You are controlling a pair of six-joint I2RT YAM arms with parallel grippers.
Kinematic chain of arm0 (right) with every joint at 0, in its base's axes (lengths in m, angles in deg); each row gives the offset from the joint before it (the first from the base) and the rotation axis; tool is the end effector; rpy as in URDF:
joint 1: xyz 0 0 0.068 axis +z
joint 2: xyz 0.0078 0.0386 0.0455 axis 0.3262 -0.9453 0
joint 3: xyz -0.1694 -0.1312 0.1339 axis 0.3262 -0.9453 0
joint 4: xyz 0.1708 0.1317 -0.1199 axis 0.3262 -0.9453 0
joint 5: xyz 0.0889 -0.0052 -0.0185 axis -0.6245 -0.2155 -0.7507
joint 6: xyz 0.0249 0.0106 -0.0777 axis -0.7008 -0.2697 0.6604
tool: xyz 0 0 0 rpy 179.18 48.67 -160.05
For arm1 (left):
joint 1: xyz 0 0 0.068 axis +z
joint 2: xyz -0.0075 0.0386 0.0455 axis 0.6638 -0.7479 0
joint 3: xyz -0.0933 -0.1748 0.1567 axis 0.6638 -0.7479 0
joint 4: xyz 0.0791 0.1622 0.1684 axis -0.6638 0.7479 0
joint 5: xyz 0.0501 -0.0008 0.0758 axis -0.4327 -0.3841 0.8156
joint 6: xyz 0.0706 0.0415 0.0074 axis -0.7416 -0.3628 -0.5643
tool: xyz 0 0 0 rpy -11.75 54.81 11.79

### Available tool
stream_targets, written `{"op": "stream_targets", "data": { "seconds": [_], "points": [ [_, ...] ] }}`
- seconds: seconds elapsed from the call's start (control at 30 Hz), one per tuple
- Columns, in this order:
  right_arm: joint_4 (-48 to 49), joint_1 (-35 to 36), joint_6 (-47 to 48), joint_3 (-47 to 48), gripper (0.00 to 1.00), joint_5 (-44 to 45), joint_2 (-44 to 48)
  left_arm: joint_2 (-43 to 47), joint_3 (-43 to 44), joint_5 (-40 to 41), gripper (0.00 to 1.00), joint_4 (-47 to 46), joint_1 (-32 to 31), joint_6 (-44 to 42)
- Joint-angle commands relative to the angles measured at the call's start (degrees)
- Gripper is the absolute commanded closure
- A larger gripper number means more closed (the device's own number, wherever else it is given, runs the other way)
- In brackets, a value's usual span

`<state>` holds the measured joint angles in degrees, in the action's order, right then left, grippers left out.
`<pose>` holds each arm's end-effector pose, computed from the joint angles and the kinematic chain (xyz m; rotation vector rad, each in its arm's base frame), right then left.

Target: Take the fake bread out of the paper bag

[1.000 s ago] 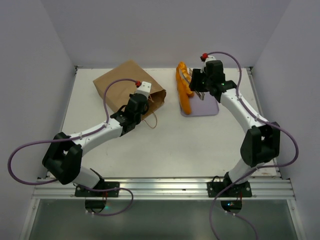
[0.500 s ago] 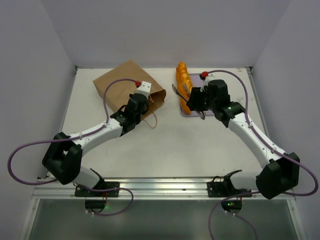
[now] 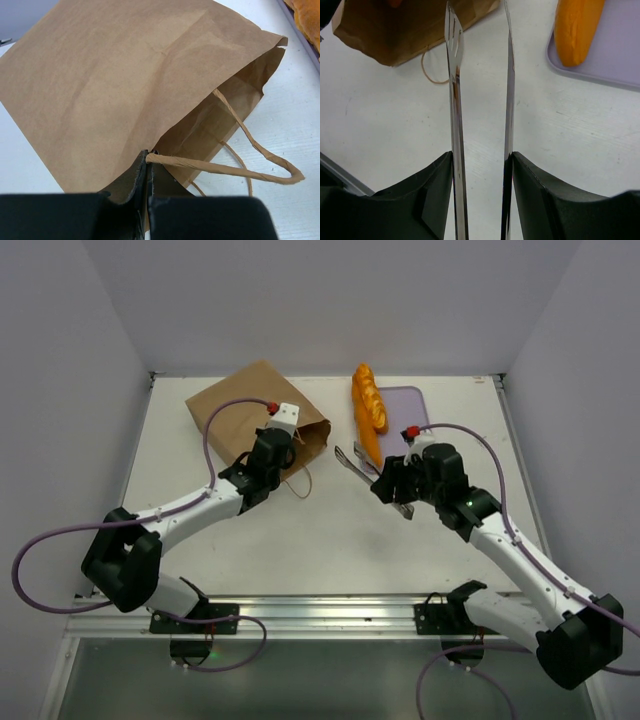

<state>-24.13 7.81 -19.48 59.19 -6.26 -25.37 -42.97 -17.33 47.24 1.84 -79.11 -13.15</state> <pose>0.2222 0.1234 0.2595 -0.2337 2.1674 0.6087 0.2932 -0.1740 0.2334 0.2037 1.9434 0.1391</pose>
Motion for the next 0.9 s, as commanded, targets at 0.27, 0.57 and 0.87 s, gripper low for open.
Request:
{"op": "stream_targets", "data": {
  "seconds": [0.27,0.57,0.87],
  "points": [
    [11.28,2.50,-4.42,-6.24,0.48,-4.45,3.24,2.60,-1.05,2.79,1.00,-4.22,0.43,1.44],
    [19.98,6.89,-6.61,-8.08,0.49,-1.82,1.13,3.39,-1.57,2.52,1.00,-4.75,0.34,1.70],
    [37.64,13.84,-9.43,-11.43,0.50,6.71,-8.00,3.04,1.93,3.14,1.00,-1.42,0.34,1.79]
  ]
}}
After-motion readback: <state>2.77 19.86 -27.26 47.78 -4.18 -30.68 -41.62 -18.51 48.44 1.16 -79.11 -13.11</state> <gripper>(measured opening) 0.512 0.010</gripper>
